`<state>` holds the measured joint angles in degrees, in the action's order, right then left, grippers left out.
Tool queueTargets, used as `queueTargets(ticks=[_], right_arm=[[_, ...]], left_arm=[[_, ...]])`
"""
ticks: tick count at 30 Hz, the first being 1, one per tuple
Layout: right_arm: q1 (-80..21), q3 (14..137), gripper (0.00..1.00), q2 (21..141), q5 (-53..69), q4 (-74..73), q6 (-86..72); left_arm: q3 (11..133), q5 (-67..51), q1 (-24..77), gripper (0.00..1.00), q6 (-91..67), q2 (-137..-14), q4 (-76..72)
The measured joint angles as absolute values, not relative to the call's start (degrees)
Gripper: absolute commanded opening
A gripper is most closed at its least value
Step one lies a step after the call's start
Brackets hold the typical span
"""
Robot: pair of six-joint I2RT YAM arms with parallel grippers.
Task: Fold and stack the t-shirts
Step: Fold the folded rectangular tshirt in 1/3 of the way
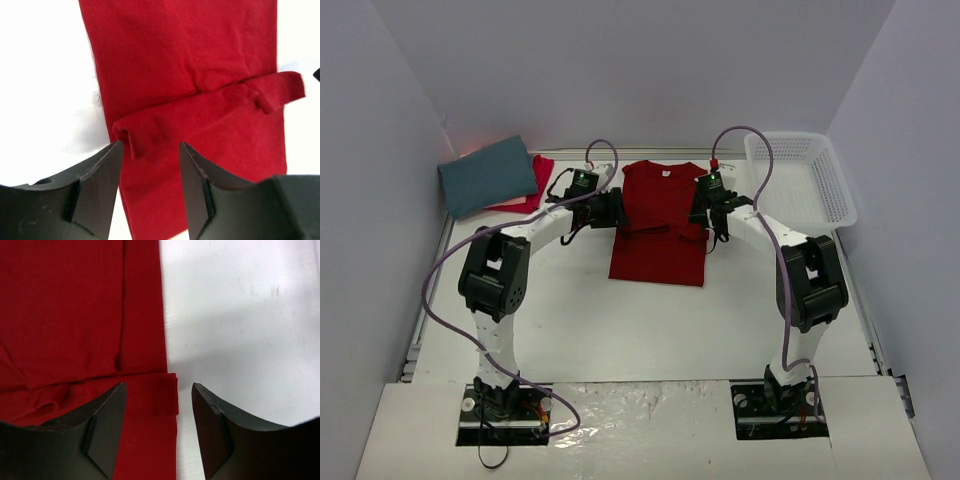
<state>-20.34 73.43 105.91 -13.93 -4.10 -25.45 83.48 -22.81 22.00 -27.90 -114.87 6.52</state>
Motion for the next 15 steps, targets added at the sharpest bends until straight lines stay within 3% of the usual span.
queueTargets(ticks=[10,13,14,15], right_arm=[[-23.2,72.2,0.49,100.4,-13.2,-4.9,-25.4],[-25.2,70.9,0.34,99.9,-12.9,-5.2,-25.5],[-25.8,70.5,0.24,99.9,-12.8,-5.4,-25.6],[-26.3,70.2,0.2,99.9,-12.8,-5.5,-25.5]], left_arm=[[76.0,-21.5,22.4,0.46,-27.9,-104.6,5.9],[73.3,-21.3,22.8,0.42,-28.3,-103.0,5.1],[72.2,-21.4,23.0,0.38,-28.6,-102.6,4.7],[71.2,-21.3,23.3,0.31,-28.8,-102.3,4.3]])
